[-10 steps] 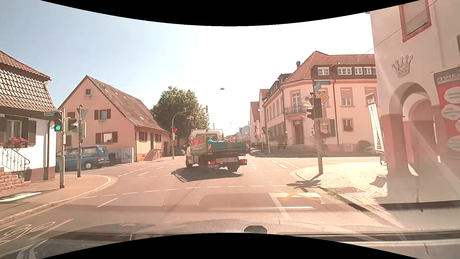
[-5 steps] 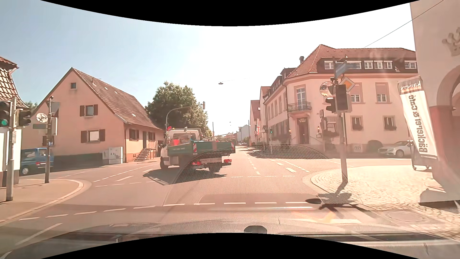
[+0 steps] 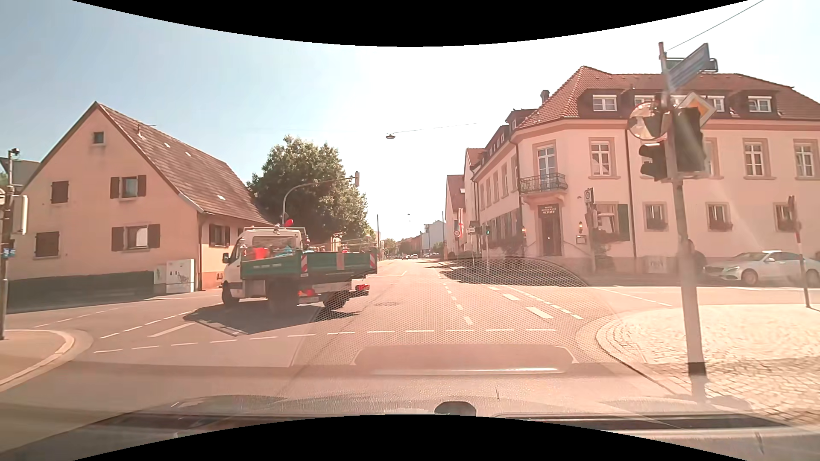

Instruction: Follow the waypoints while adhering to traffic rules and regulations

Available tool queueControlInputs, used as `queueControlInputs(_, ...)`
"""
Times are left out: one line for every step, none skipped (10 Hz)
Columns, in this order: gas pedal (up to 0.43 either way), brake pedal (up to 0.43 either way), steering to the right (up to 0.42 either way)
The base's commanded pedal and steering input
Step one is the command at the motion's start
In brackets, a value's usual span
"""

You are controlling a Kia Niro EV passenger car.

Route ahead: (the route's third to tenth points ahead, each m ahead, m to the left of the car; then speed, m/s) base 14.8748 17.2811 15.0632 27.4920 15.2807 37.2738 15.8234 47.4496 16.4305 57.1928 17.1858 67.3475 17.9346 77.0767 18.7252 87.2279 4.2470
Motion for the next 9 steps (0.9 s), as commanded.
queueControlInputs(0.0,0.0,0.008)
queueControlInputs(0.0,0.0,0.008)
queueControlInputs(0.008,0.0,0.008)
queueControlInputs(0.008,0.0,0.007)
queueControlInputs(0.02,0.0,0.006)
queueControlInputs(0.02,0.0,0.006)
queueControlInputs(0.02,0.0,0.006)
queueControlInputs(0.028,0.0,0.003)
queueControlInputs(0.039,0.0,0.003)
